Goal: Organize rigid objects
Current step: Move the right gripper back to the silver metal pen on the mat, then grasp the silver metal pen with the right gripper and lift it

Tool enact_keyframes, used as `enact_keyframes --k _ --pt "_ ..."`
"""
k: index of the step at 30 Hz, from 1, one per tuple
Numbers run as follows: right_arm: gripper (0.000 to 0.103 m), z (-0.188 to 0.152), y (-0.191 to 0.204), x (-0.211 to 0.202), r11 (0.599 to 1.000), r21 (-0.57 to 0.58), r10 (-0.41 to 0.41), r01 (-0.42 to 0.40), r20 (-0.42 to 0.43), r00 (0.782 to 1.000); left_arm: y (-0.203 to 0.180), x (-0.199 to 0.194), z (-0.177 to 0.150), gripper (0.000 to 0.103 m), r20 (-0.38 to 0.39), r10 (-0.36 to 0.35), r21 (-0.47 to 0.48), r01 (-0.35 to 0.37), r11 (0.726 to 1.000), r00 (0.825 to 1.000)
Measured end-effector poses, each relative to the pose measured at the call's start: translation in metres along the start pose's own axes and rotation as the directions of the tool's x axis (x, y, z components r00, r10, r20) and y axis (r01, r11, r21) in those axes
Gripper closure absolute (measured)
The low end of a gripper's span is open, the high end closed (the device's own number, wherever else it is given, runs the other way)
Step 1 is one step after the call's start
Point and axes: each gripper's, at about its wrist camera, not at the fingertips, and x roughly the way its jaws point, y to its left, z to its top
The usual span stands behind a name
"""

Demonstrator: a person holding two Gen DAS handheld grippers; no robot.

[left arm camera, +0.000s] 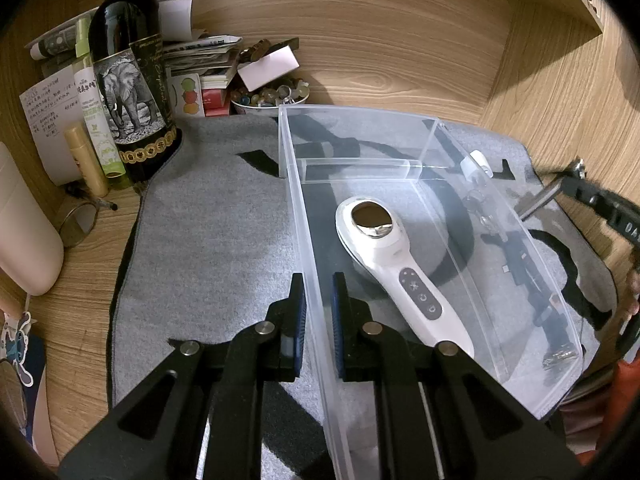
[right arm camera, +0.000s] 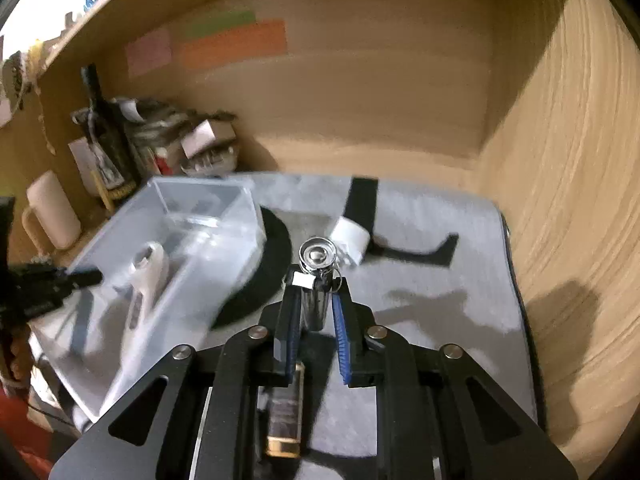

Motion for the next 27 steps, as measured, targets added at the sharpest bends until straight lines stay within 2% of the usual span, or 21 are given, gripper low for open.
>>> enact_keyframes --k 9,13,17,20,24,27 --pt "0.093 0.025 0.027 -0.026 0.997 -0.050 0.071 -0.065 0.112 0.991 0.000 0.000 0.000 0.092 0.001 -0.003 -0.002 0.003 1.000 1.000" --pt "0.093 0.026 0.041 -0.031 0.993 -0.100 0.081 -0.069 0.126 0.989 0.000 0.000 0.000 0.092 0.003 -0.004 -0.002 0.004 1.000 1.000" --pt "0.092 0.021 0.039 -0.015 0.993 -0.104 0.062 -0.055 0.063 0.996 0.000 -0.002 0.000 0.092 0.008 -0.010 -0.001 0.010 1.000 1.000" --pt "0.088 0.011 0.035 0.008 0.993 -0.096 0.059 -0.062 -0.031 0.998 0.000 -0.002 0.000 0.092 0.009 -0.010 -0.001 0.010 1.000 1.000" --pt "0.088 -0.008 0.034 0.049 0.993 -0.094 0.056 -0.074 -0.183 0.981 0.001 -0.002 -0.001 0.092 0.011 -0.012 -0.006 0.012 1.000 1.000" --pt "0.088 -0.020 0.036 0.075 0.991 -0.108 0.049 -0.080 -0.263 0.964 0.001 -0.002 0.000 0.092 0.011 -0.012 -0.006 0.012 1.000 1.000"
